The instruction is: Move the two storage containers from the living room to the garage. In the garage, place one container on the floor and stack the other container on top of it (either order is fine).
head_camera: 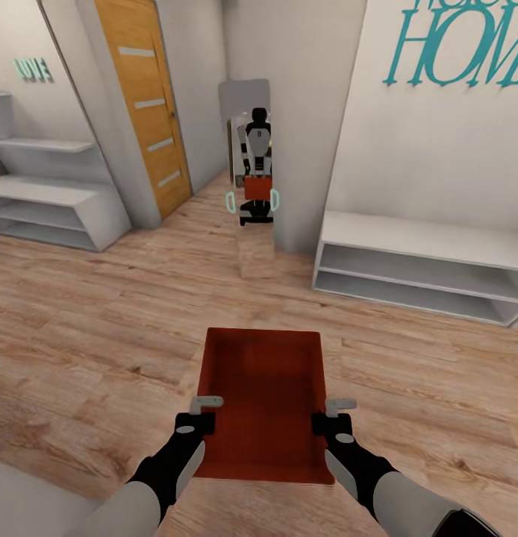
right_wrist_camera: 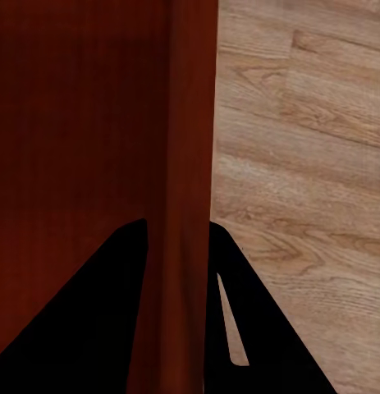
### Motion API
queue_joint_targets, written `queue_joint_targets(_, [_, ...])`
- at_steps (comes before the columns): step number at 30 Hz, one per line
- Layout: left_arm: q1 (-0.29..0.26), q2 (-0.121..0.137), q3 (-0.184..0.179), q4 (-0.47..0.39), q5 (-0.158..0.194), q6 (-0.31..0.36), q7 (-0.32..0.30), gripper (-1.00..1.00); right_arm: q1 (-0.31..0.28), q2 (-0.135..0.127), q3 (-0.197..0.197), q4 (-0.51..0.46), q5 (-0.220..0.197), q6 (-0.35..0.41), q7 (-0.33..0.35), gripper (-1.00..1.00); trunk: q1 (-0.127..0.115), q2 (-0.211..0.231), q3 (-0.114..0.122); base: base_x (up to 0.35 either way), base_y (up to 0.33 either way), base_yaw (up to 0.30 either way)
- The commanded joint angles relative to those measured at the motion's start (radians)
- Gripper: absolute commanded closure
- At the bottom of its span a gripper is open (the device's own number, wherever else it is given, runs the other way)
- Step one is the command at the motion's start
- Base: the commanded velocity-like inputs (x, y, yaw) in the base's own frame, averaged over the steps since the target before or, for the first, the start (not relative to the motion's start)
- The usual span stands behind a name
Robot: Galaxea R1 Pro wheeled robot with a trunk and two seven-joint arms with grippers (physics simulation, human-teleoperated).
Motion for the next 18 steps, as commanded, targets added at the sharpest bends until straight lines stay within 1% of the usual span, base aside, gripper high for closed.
queue_joint_targets(1, [0.0, 0.002, -0.015, 0.004, 0.024, 0.058, 0.013, 1.0, -0.002, -0.01, -0.017, -0.002, 0.013, -0.008, -0.012, 1.0, 0.001, -0.002, -0.002, 0.322, 0.0, 0.0])
queue_joint_targets(18, [0.0, 0.002, -0.015, 0.004, 0.024, 0.058, 0.013, 1.0, -0.002, -0.009, -0.017, -0.002, 0.013, -0.008, -0.012, 1.0, 0.001, -0.002, -0.002, 0.322, 0.0, 0.0])
